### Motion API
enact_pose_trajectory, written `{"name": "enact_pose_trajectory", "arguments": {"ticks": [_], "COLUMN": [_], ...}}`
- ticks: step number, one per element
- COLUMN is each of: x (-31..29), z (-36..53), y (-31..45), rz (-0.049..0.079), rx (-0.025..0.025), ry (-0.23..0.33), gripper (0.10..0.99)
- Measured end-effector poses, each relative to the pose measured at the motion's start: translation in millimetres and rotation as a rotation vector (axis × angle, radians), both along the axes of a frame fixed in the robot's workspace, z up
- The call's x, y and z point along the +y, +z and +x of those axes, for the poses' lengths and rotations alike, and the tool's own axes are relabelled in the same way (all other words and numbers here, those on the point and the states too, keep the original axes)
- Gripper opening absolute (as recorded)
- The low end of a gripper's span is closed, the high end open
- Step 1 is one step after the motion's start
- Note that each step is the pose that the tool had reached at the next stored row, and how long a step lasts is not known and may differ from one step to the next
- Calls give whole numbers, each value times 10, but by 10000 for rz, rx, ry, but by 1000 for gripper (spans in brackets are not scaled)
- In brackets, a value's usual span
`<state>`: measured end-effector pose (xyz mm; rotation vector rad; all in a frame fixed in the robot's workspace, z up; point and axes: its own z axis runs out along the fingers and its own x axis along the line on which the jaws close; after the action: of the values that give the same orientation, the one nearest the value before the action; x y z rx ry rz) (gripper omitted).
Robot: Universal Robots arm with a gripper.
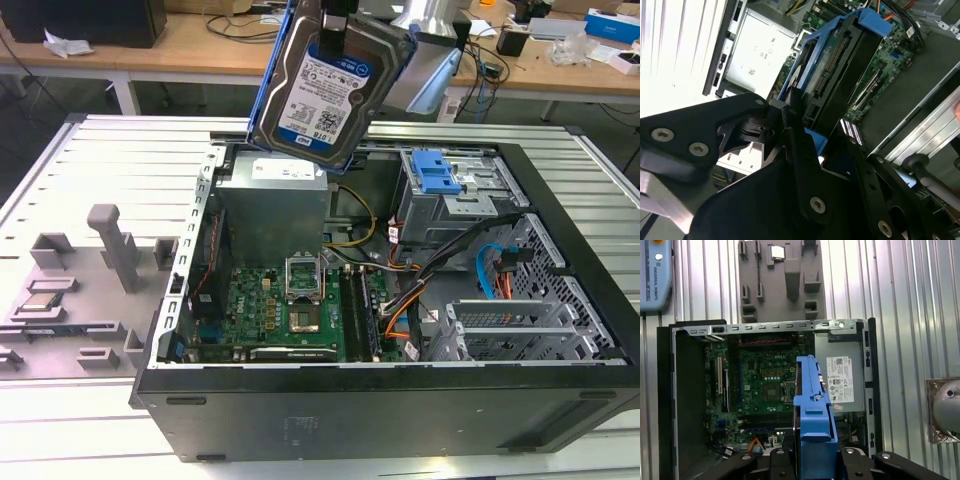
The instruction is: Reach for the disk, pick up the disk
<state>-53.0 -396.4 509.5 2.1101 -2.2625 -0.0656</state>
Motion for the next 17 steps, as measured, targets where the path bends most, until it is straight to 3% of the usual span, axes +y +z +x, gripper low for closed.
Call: {"name": "enact_pose_trajectory", "arguments": {"ticks": [5, 9, 15, 17], "x": [-145, -302, -463, -553], "z": [0, 0, 1, 1], "y": [-2, -4, -6, -8], "rz": [0, 0, 0, 0], "rx": [0, 0, 0, 0], "ry": [0, 0, -1, -1], "gripper": [365, 365, 365, 365]}}
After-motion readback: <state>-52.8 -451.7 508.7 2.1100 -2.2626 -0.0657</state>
